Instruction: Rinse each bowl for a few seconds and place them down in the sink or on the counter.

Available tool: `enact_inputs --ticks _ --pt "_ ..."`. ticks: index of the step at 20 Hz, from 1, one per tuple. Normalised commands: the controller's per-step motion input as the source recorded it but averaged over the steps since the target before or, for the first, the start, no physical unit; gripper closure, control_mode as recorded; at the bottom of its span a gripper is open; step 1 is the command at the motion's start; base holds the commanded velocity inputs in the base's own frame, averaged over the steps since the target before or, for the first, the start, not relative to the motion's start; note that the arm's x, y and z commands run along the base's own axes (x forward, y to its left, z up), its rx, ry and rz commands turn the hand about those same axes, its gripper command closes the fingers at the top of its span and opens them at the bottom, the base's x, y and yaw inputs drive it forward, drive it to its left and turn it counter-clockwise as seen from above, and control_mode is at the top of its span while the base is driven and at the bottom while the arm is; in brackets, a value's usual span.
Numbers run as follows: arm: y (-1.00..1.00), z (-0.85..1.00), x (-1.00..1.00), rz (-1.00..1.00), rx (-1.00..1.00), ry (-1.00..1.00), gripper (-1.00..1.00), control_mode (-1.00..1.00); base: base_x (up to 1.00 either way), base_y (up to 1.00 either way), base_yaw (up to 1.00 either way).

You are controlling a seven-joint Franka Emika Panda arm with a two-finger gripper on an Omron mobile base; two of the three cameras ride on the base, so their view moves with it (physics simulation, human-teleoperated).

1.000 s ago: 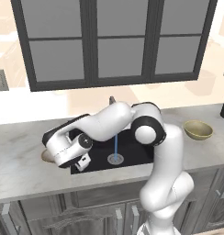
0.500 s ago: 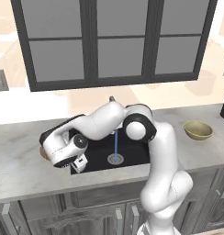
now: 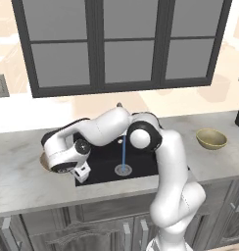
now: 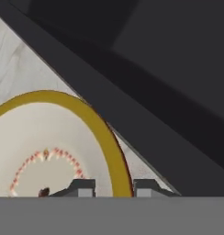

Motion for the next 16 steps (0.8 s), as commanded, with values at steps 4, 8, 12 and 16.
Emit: enact_inputs --ticks 4,8,12,16 --pt "0.08 0.14 0.0 0.0 -0.04 0.0 -1.0 -1.0 0.0 0.0 0.0" --pt "0.02 0.08 -0.08 0.0 -0.02 -0.01 -1.0 -1.0 0.0 0.0 0.0" --pt "0.03 0.05 -0.17 0.01 -0.02 -0.03 -1.0 -1.0 0.0 0.0 0.0" --pt "0.04 0.07 -0.29 0.0 -0.07 -0.12 -1.0 -1.0 0.0 0.0 0.0"
